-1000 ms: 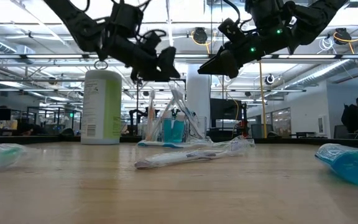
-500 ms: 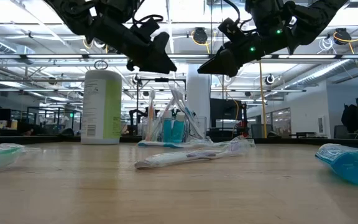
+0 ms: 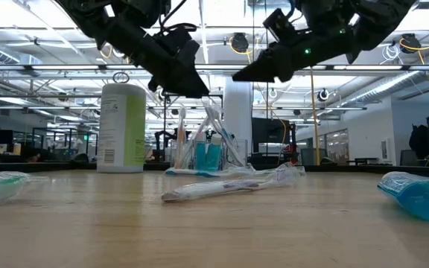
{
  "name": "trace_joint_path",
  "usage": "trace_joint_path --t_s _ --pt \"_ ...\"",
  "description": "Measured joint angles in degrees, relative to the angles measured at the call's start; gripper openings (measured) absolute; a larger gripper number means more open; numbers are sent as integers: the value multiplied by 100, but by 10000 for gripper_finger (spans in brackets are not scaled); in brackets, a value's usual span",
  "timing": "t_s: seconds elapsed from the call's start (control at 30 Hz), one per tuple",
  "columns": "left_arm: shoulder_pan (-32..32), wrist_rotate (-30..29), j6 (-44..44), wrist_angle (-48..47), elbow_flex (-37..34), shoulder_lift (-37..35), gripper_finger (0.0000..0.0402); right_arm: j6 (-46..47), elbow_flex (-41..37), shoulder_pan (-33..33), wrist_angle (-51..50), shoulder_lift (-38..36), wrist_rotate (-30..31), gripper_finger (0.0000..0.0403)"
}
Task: Pick & Place toothbrushing station
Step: Put the top green toothbrush into the transparent organizer
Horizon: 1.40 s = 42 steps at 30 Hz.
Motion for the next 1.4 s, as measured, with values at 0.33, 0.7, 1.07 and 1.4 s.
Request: trace_joint_path --t_s 0.33,0.7,1.07,1.4 --pt "-37 1 28 93 1 0 170 255 6 14 -1030 445 204 141" --pt "-37 0 63 280 2 4 170 536 0 -327 -1060 1607 413 141" --pt "-37 0 63 282 2 4 170 1159 2 -342 -1060 1707 444 141" --pt "-37 0 33 390 2 7 170 1336 4 -501 -417 2262 486 141"
